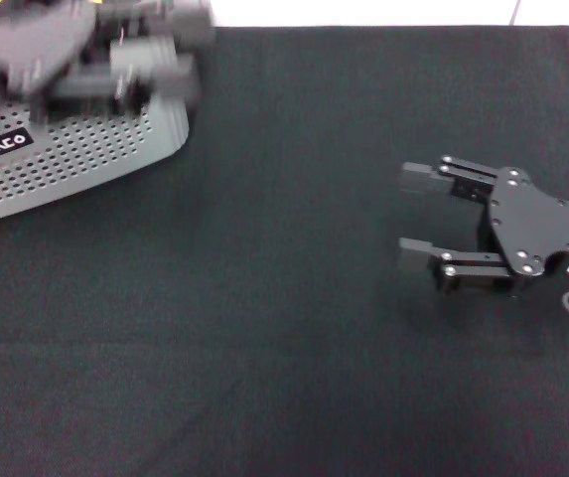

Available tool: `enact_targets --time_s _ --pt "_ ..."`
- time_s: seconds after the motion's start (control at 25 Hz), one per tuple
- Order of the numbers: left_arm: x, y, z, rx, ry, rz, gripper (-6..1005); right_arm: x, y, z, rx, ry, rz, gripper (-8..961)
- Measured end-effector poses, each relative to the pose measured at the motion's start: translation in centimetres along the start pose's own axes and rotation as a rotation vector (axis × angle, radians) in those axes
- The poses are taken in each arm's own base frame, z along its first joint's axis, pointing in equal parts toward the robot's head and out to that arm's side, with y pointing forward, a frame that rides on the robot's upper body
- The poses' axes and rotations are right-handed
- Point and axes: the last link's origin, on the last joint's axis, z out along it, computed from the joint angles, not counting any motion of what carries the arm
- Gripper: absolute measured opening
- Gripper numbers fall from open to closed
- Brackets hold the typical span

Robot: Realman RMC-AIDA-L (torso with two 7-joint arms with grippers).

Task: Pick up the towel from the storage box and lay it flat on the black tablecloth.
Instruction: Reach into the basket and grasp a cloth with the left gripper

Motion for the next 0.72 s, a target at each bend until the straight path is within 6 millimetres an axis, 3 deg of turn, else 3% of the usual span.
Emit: enact_targets --time_s 0.2,0.4,0.6,0.72 --pt "5.0 -1.2 2.0 0.084 -0.095 0.012 735 0.3 0.2 -1.2 0.044 -0.024 0.002 839" --pt "10.4 0.9 3.4 0.483 -0.322 0.223 735 0.7 0.2 -1.3 0.071 -0.029 -0.003 839" --pt "12.5 2.6 3.5 0.863 -0.466 0.341 735 1.1 0.3 -2.0 0.108 -0.037 -0.008 838" --pt "12.5 2.7 3.6 0.924 -0.48 0.328 735 1.1 0.3 -2.2 0.114 -0.037 -0.015 838"
